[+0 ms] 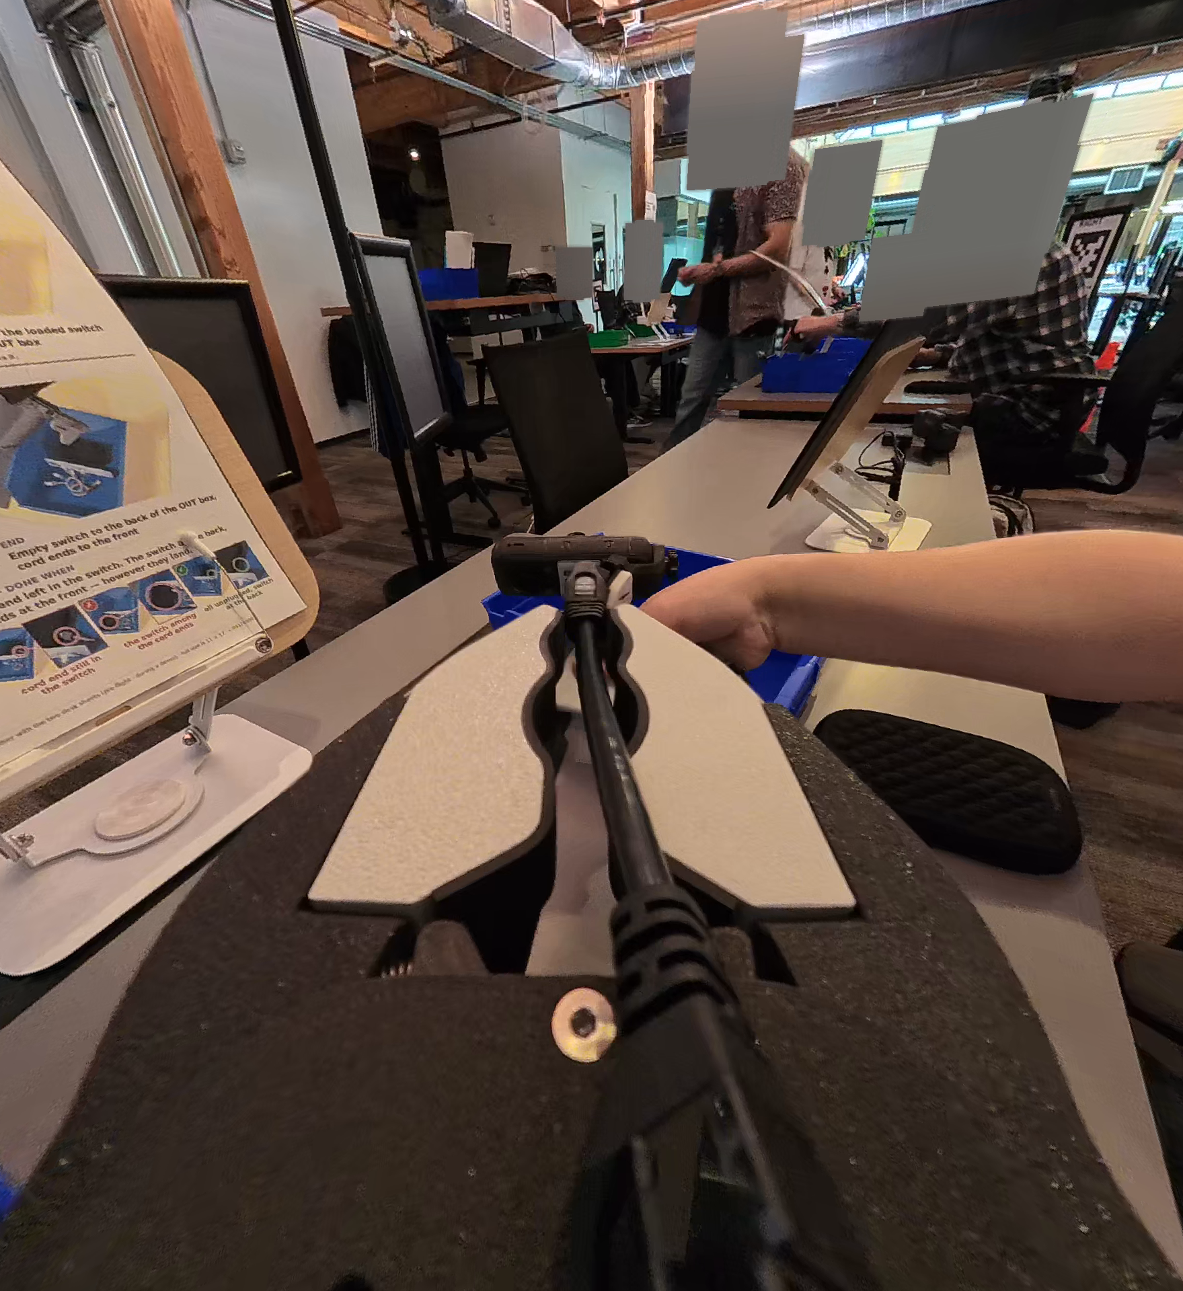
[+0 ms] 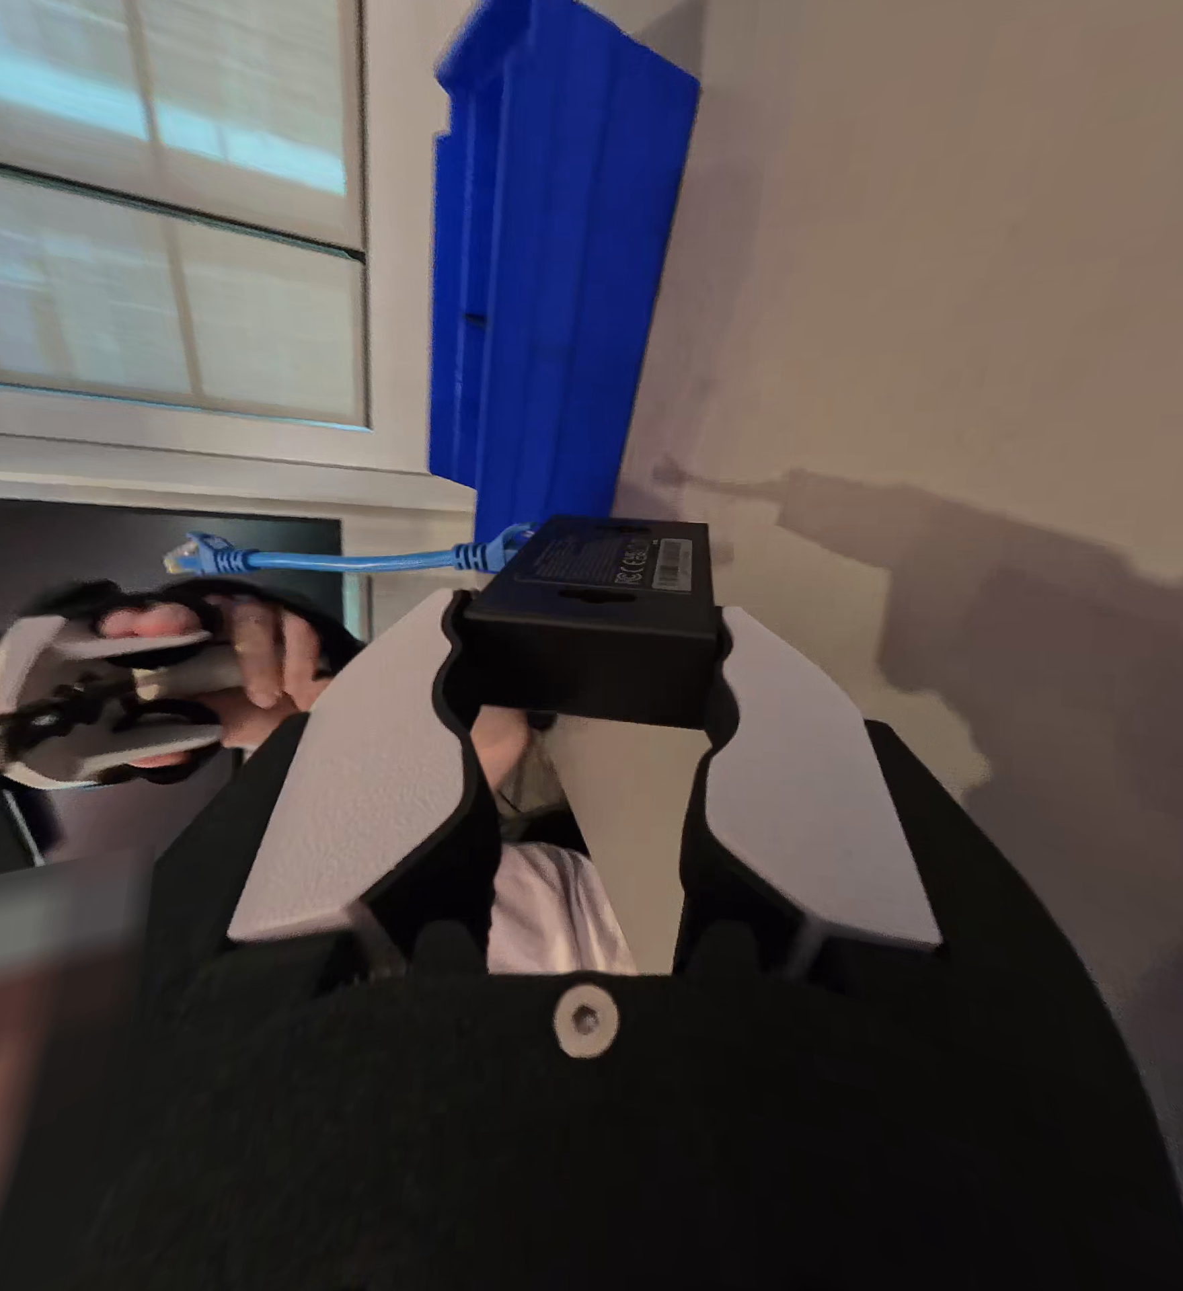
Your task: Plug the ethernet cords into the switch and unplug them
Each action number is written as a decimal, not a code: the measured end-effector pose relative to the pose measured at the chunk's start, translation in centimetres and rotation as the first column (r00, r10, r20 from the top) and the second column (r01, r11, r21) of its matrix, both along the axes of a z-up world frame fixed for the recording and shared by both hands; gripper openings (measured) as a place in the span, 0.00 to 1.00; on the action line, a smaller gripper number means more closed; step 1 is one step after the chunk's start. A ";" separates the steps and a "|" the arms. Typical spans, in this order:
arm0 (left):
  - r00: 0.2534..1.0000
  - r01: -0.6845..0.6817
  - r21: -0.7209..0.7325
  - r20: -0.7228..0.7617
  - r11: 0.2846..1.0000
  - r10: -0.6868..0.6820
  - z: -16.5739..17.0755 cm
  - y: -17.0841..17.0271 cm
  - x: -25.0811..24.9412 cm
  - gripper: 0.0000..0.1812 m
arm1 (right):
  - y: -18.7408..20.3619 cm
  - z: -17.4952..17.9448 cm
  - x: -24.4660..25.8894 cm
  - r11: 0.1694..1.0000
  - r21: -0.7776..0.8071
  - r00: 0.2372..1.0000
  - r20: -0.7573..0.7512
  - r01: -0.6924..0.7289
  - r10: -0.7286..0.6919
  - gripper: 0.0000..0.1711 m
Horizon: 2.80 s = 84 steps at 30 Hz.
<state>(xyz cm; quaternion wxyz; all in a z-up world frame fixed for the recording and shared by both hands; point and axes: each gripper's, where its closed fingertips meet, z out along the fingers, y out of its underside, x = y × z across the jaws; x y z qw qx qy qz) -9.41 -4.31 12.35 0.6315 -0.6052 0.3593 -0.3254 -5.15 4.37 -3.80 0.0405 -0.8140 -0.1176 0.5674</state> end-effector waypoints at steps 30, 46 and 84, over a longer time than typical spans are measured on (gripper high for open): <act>0.949 -0.306 -0.023 0.073 0.952 0.307 -3.1 6.9 -3.5 0.06 | 0.7 11.4 -3.7 0.486 0.760 0.902 -0.369 0.431 -0.224 0.36; 0.943 -0.328 0.227 0.137 0.917 0.303 0.4 4.9 -4.3 0.06 | -1.7 15.2 -5.0 0.142 0.910 0.905 -0.350 0.390 -0.243 0.36; 0.958 -0.281 0.472 0.094 0.836 0.269 3.3 1.6 -3.9 0.06 | -4.7 18.7 -4.5 -0.304 0.946 0.959 -0.183 0.112 -0.216 0.37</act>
